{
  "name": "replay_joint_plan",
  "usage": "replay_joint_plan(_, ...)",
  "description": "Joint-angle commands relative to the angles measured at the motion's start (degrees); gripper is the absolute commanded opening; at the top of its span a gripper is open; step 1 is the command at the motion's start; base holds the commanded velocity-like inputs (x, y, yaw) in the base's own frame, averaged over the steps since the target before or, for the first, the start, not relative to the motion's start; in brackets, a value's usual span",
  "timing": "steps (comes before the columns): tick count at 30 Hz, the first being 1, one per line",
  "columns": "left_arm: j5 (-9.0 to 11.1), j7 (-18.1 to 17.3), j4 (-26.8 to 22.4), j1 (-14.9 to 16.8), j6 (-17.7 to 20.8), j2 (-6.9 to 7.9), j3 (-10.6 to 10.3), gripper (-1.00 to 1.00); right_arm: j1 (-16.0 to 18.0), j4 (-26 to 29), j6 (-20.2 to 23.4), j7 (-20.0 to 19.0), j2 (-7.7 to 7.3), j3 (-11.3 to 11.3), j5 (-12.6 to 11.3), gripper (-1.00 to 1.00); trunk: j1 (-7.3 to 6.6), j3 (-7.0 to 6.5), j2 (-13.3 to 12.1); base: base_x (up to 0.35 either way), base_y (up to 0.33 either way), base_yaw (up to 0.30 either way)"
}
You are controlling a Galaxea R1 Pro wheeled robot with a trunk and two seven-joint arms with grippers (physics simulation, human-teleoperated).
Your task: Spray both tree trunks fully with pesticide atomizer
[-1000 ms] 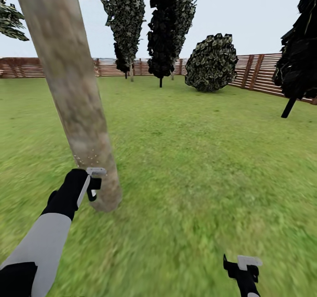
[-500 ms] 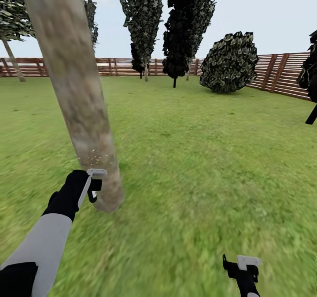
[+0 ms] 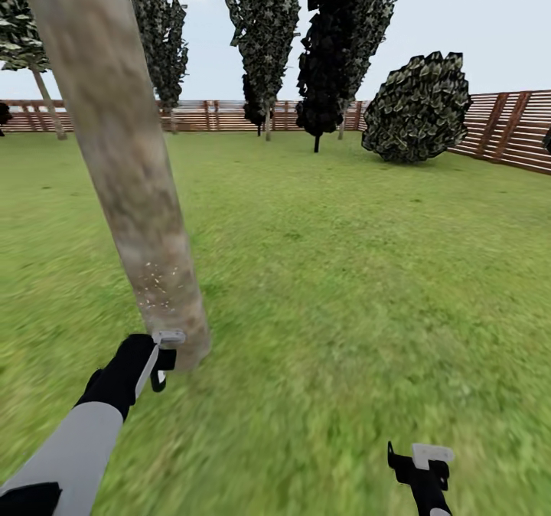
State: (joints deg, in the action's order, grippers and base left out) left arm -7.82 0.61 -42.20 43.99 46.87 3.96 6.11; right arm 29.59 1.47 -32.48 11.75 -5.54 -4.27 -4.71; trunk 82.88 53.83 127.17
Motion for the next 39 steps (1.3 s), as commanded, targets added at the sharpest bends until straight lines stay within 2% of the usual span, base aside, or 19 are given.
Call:
replay_joint_plan(1,-0.2,-0.1,0.4,-0.2,0.1,0.01,0.5,-1.00,0.0,0.0,-0.1,0.1,0.00,-0.5,-0.5,1.00,0.01,0.05,0.0,0.199,-0.225,0.027)
replay_joint_plan(2,-0.2,0.0,1.0,-0.5,-0.8,0.03,1.3,-1.00,0.0,-0.1,-0.1,0.1,0.00,-0.5,-0.5,1.00,0.01,0.05,0.0,0.207,-0.219,0.014)
replay_joint_plan(3,-0.2,0.0,2.6,-0.7,-4.8,-0.14,2.7,-1.00,0.0,-0.1,-0.1,0.0,-0.13,-0.4,-0.5,1.00,0.01,0.05,0.0,0.214,-0.214,0.004)
replay_joint_plan(8,-0.3,0.1,8.4,-1.1,-9.4,-0.18,3.3,-1.00,0.0,-0.1,-0.1,0.0,-0.22,-0.4,-0.5,1.00,0.01,0.05,0.0,0.228,-0.202,0.001)
replay_joint_plan(10,-0.3,0.2,8.7,-2.0,-11.2,0.03,3.6,-1.00,0.0,0.0,-0.1,0.0,-0.19,-0.4,-0.5,1.00,0.01,0.05,0.0,0.207,-0.211,0.000)
replay_joint_plan(16,-0.2,3.6,8.8,-2.7,-12.2,0.21,6.0,-1.00,0.0,0.0,-0.1,0.1,-0.18,-0.4,-0.6,1.00,0.01,0.05,0.0,0.109,-0.136,0.146)
replay_joint_plan(21,-0.1,3.9,8.9,-2.7,-12.2,-0.33,6.1,-1.00,0.0,0.0,-0.1,0.1,-0.18,-0.4,-0.6,1.00,0.01,0.05,0.0,0.005,-0.006,0.273)
replay_joint_plan(22,0.0,4.0,8.9,-2.7,-12.3,-1.06,5.9,-1.00,0.0,0.0,-0.1,0.1,-0.18,-0.4,-0.6,1.00,0.01,0.05,0.0,0.000,0.000,0.277)
replay_joint_plan(24,0.0,4.0,8.9,-2.7,-12.3,-1.38,5.9,-1.00,0.0,0.0,-0.1,0.1,-0.18,-0.4,-0.6,1.00,0.01,0.05,0.0,0.000,-0.160,0.272)
replay_joint_plan(39,0.0,4.0,8.5,-2.7,-12.4,-1.78,6.0,-1.00,0.0,-0.1,-0.1,0.1,-0.18,-0.4,-0.5,1.00,0.01,0.05,0.0,0.010,-0.265,0.033)
